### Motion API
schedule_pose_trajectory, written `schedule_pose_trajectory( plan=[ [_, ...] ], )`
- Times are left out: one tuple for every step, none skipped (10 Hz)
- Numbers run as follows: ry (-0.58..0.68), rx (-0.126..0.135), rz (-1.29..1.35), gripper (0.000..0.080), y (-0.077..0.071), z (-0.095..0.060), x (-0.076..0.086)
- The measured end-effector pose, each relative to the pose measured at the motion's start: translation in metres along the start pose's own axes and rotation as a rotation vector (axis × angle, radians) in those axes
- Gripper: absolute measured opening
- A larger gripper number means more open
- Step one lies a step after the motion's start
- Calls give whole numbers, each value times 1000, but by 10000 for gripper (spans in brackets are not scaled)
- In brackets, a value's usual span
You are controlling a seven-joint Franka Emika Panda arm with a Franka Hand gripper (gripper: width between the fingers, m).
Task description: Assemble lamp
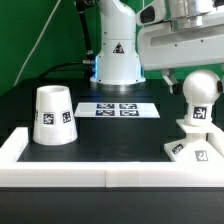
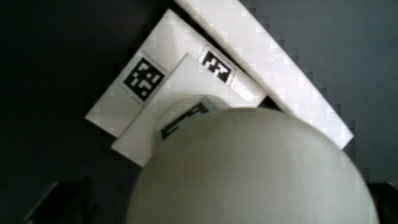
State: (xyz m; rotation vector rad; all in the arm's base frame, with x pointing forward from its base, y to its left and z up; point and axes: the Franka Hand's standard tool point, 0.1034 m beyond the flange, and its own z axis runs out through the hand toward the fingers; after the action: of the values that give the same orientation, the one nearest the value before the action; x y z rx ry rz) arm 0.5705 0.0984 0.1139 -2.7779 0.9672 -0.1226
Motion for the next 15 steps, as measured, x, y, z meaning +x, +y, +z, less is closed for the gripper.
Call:
schedule_pose_trajectory(
  plan=[
    [0,-2,-72,699,-2,1,-2],
    [-2,-10,-218,699,-3,1,-3],
    [-7,-13,-353,699,-4,3,-3],
    [-31,-25,-449,699,-3,5,-5],
    [-46,-29,-537,699,-3,5,-5],
    [-43,-27,-589,699,-3,5,-5],
    [-44,-27,-628,699,-3,6,-5],
    [-45,-28,-721,699,-2,6,-4],
    [-44,-30,-811,699,-2,5,-3],
    [-25,-42,-976,699,-4,4,-1],
    [-22,-63,-1099,699,-7,4,-2],
    [-20,-79,-1213,699,-10,3,-3],
    [-24,-94,-1316,699,-13,4,-3],
    [-33,-106,-1433,699,-14,5,-1],
    [-45,-116,-1519,699,-14,7,-1]
  ],
)
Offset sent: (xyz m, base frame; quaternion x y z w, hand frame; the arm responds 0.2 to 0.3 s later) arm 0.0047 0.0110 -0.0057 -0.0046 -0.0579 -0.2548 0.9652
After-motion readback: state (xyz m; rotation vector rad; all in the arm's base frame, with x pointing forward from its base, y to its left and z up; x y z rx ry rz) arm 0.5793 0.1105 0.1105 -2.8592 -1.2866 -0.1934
